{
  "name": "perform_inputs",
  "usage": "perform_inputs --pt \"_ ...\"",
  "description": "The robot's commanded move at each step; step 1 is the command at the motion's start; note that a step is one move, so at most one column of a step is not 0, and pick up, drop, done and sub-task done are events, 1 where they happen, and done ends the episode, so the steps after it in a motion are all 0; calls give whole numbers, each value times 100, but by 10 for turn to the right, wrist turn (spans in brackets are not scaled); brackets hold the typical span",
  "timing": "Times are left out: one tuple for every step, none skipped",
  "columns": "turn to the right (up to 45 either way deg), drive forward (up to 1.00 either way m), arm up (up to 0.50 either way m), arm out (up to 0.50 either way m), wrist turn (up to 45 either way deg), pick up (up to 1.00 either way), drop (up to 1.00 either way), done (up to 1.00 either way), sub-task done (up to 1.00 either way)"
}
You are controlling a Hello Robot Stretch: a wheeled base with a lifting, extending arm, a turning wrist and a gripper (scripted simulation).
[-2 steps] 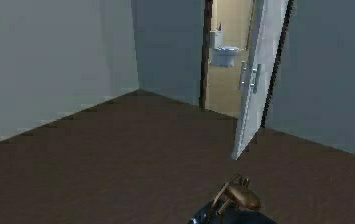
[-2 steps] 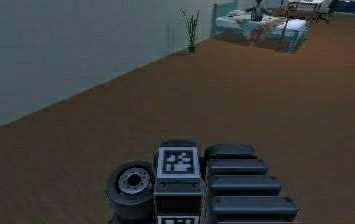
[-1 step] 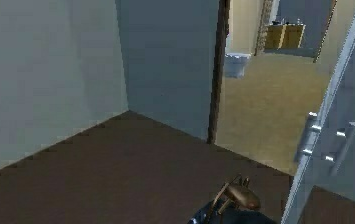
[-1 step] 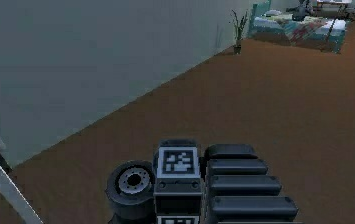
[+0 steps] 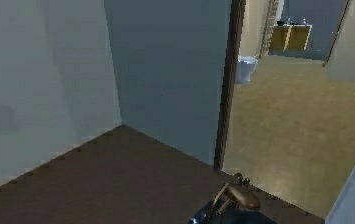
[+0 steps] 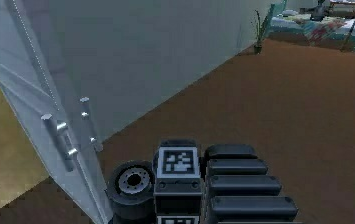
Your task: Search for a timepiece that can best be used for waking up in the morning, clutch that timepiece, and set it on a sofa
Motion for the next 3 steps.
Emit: perform_inputs --pt "150 0 0 0 0 0 0 0 0" --pt "0 50 0 0 0 0 0 0 0" --pt "210 0 0 0 0 0 0 0 0"
